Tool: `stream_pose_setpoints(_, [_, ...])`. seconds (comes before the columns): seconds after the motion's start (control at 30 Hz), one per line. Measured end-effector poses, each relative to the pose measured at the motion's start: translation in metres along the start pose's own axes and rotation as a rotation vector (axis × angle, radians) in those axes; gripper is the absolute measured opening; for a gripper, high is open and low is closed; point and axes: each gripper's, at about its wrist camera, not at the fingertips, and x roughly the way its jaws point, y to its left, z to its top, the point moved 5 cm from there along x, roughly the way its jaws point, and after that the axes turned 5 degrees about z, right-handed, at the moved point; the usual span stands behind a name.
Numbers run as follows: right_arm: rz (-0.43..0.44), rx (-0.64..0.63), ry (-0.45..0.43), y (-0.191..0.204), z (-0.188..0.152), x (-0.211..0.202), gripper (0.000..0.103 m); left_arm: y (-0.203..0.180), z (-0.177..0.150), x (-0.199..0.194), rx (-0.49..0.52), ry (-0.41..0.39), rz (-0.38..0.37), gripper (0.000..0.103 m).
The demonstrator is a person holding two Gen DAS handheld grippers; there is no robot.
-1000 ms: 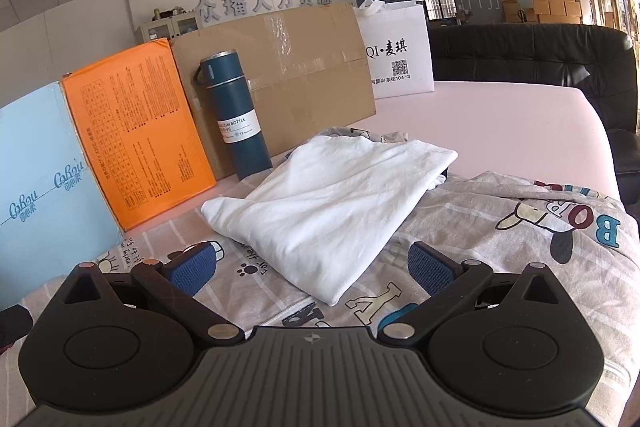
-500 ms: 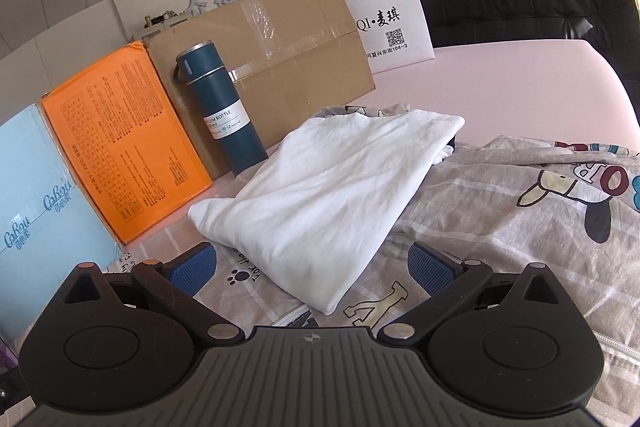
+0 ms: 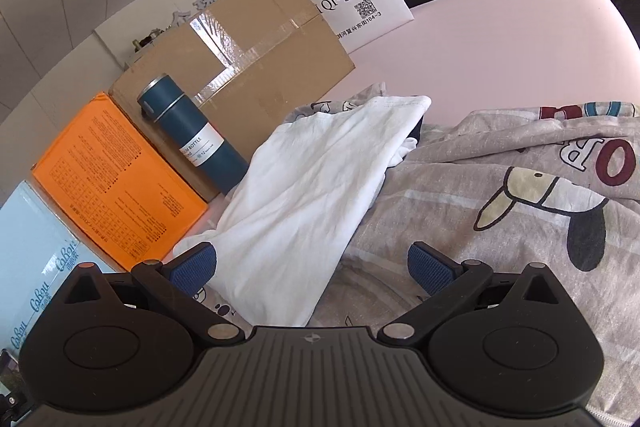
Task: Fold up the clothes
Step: 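Lower both tools onto the white T-shirt and close both grippers on it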
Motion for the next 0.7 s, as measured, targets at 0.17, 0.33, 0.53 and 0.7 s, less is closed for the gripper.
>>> stream_pose_setpoints(0.17, [0.054,0.074,0.007,-0.011,0.020,0.009,0.103,-0.022,0.005,0.044,-0.108,0.049,-0.172,0.103])
stream_pose_setpoints(0.33, [0.098,0.144,-0.009,-0.028,0.050,0.029,0.103,-0.036,0.000,0.086,-0.190,0.099,-0.242,0.103])
stream_pose_setpoints(0.53, [0.063,0.143,0.043,-0.043,0.064,0.063,0.103,-0.047,-0.007,0.126,-0.180,0.148,-0.216,0.103])
stream_pose_setpoints(0.7, [0.107,0.173,0.056,-0.051,0.068,0.079,0.103,-0.059,-0.012,0.158,-0.162,0.187,-0.207,0.103])
